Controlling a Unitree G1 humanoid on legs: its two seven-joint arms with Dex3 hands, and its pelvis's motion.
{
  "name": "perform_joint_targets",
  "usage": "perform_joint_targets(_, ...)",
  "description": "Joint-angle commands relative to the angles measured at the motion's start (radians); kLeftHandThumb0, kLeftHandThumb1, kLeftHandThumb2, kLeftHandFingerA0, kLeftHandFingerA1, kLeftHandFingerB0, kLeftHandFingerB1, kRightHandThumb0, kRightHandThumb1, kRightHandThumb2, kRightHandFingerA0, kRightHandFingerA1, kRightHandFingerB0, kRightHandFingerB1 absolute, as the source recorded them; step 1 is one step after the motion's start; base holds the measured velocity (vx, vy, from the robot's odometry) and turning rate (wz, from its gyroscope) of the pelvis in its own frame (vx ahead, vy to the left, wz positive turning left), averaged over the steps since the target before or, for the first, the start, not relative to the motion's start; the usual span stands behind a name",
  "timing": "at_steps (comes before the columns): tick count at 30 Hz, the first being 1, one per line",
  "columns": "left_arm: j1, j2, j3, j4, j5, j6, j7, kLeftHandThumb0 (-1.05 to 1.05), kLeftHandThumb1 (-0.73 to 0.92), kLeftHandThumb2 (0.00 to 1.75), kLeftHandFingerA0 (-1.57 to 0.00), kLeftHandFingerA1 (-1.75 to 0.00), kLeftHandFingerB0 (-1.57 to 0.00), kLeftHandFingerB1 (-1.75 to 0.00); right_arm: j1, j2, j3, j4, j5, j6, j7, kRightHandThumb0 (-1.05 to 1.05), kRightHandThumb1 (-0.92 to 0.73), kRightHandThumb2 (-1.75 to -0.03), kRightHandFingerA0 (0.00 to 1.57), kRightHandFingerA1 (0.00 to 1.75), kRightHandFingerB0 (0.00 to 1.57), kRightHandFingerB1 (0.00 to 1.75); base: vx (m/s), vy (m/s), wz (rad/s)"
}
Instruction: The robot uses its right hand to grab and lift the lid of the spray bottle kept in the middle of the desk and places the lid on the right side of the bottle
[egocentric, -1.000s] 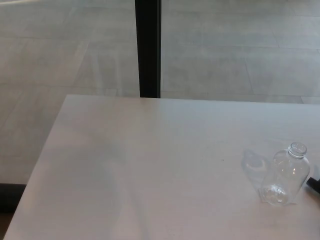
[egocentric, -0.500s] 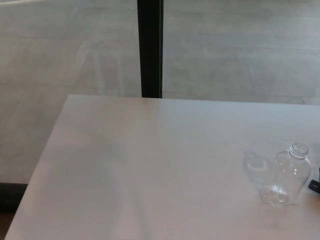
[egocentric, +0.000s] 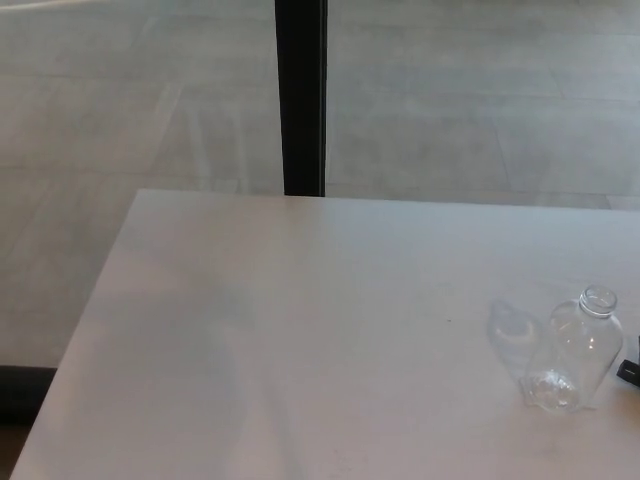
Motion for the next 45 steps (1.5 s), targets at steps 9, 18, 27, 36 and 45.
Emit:
perform_joint_targets(9,-0.014,0.021,0.0,-0.015,-0.009,-0.008,0.0,-0.77,0.86,0.66,-0.57,-0.55,-0.43,-0.42,-0.126,0.21,-0.459,0.463,0.258,0.022,-0.57,-0.55,-0.7,-0.6,0.26,0.86,0.0,0.34,0.0,0.0,0.0)
perform_joint_targets(18,-0.022,0.02,0.005,-0.006,-0.013,0.002,0.01,-0.74,0.85,0.65,-0.58,-0.54,-0.45,-0.42,-0.072,0.304,-0.48,0.571,0.279,-0.103,-0.501,-0.52,-0.68,-0.61,0.63,1.24,0.1,0.36,0.0,0.0,0.0)
perform_joint_targets(27,-0.026,0.021,0.007,-0.008,-0.013,0.004,0.015,-0.75,0.85,0.65,-0.59,-0.56,-0.44,-0.43,-0.014,0.33,-0.351,0.649,0.196,-0.172,-0.47,-0.65,-0.58,-0.9,0.48,0.74,0.08,0.45,0.0,0.0,0.0)
perform_joint_targets(36,-0.025,0.02,0.013,-0.008,-0.019,-0.001,0.022,-0.73,0.86,0.65,-0.59,-0.56,-0.44,-0.44,0.021,0.357,-0.175,0.632,0.167,-0.201,-0.514,-0.64,-0.67,-0.61,0.68,0.72,0.26,0.32,0.0,0.0,0.0)
perform_joint_targets(45,-0.035,0.023,0.018,-0.002,-0.022,0.012,0.022,-0.73,0.85,0.65,-0.57,-0.56,-0.45,-0.44,0.032,0.333,-0.087,0.669,0.202,-0.208,-0.51,-0.69,-0.54,-0.88,0.83,1.03,0.16,0.45,0.0,0.0,0.0)
